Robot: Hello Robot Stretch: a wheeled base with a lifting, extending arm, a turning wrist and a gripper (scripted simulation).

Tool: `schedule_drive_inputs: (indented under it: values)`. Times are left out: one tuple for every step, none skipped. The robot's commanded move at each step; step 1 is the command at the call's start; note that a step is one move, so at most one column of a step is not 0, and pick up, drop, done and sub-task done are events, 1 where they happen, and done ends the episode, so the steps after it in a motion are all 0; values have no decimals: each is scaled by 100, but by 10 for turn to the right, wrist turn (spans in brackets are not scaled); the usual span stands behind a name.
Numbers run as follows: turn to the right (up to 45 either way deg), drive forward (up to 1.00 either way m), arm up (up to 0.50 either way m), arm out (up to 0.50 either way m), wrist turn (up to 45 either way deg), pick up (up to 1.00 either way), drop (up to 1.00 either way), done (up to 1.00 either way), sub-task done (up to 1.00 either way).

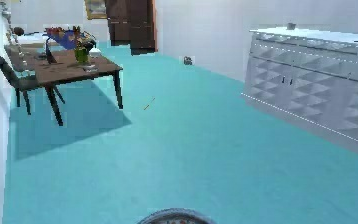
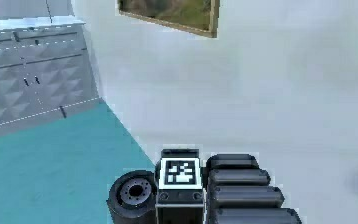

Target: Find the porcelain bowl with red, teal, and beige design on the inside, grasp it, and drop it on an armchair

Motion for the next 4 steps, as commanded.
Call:
schedule_drive_inputs:
  values:
    - [0,100,0,0,0,0,0,0,0]
    - [-30,0,0,0,0,0,0,0,0]
    - [0,100,0,0,0,0,0,0,0]
    - [0,100,0,0,0,0,0,0,0]
